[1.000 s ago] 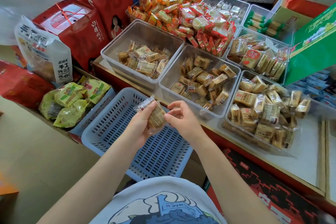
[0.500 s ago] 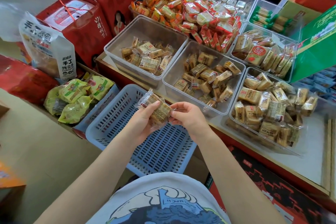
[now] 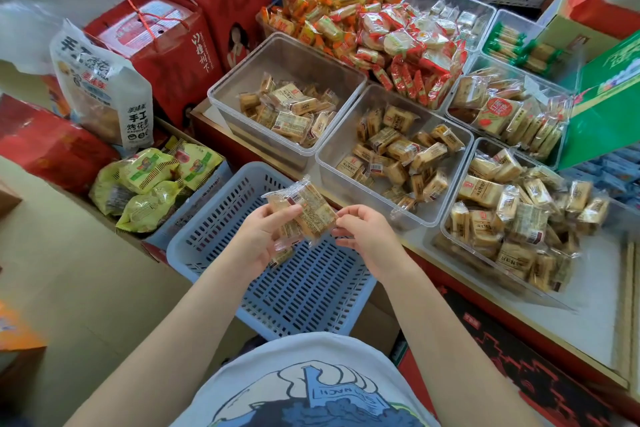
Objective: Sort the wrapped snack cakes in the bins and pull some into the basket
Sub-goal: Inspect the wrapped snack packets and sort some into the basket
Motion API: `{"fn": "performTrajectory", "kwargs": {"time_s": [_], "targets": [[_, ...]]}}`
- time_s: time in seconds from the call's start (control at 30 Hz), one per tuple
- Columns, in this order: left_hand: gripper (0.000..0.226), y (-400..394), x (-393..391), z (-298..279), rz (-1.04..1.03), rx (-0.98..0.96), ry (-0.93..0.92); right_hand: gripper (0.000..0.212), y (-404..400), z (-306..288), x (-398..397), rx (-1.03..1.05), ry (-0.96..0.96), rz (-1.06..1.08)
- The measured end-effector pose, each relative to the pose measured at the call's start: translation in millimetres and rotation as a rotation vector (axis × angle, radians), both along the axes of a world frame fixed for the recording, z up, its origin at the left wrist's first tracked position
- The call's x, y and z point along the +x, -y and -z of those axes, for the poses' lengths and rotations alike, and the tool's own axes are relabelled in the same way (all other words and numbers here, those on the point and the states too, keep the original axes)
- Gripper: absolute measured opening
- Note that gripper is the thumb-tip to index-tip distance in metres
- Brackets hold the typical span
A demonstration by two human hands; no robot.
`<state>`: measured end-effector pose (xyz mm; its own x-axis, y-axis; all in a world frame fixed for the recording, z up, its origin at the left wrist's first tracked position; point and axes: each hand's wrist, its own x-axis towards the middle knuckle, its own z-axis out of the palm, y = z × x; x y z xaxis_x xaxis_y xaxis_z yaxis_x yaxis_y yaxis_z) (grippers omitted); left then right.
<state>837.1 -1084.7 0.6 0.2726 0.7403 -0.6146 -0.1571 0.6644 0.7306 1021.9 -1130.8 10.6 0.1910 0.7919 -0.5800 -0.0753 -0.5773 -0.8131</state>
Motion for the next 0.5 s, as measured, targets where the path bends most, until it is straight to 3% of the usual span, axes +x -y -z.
{"fn": "performTrajectory", "kwargs": {"time_s": [0.07, 0.13, 0.3, 0.5], "targets": [[0.062, -1.6, -1.6, 0.1, 0.0, 0.018, -0.033, 0.006, -2.5, -0.8, -1.4, 0.003, -0.091, -0.006], [0.062, -3.4, -3.3, 1.7, 0.024, 0.055, -0.074, 0.018, -4.8, -2.7, -4.9, 0.055, -0.154, -0.029], [0.051, -12.5, -18.3, 39.7, -0.01, 0.047, -0.136, 0.031, -16.5, 23.8, -13.0, 0.075, -0.05, 0.064], [0.054, -10.4, -46.1, 134.5, -0.063, -0.228, -0.35, 0.027, -34.2, 116.3, -32.4, -0.264, 0.044, 0.07]]}}
